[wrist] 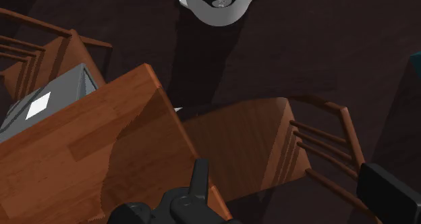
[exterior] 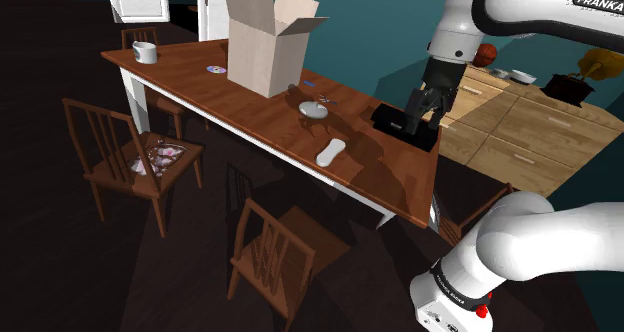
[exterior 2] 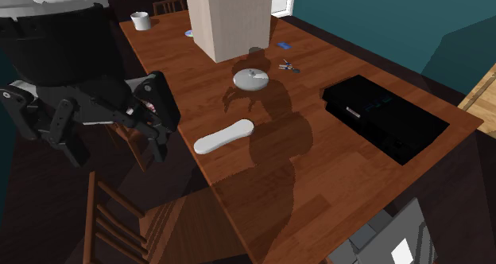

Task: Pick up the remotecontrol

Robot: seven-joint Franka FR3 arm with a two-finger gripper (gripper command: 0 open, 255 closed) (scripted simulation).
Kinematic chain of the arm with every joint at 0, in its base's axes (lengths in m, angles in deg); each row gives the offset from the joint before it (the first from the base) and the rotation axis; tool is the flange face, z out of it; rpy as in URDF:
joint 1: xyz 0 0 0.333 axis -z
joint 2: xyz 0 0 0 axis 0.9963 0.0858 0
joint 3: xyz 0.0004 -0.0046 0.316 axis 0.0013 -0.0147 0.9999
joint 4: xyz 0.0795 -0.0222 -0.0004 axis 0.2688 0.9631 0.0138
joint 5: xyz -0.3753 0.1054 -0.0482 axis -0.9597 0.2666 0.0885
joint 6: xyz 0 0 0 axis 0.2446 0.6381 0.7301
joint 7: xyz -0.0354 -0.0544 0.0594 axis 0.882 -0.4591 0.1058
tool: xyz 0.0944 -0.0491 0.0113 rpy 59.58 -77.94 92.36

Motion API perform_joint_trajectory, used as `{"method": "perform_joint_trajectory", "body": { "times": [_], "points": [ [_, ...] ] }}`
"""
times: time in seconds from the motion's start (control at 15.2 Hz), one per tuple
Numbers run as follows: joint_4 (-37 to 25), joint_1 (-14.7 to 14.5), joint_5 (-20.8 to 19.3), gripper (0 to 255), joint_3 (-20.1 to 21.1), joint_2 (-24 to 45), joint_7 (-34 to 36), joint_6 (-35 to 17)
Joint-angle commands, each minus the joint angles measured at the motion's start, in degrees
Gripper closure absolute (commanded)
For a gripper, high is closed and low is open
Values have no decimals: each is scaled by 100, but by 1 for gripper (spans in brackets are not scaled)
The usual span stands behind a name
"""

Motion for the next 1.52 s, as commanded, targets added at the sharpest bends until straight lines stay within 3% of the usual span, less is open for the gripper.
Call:
{"method": "perform_joint_trajectory", "body": {
  "times": [0.0, 0.73, 1.45],
  "points": [
    [0, 0, 0, 0, 0, 0, 0, 0],
    [221, 477, 172, 0, 342, 1747, 1485, -2232],
    [-457, 911, -23, 0, 391, 3919, 2925, -3986]
  ]
}}
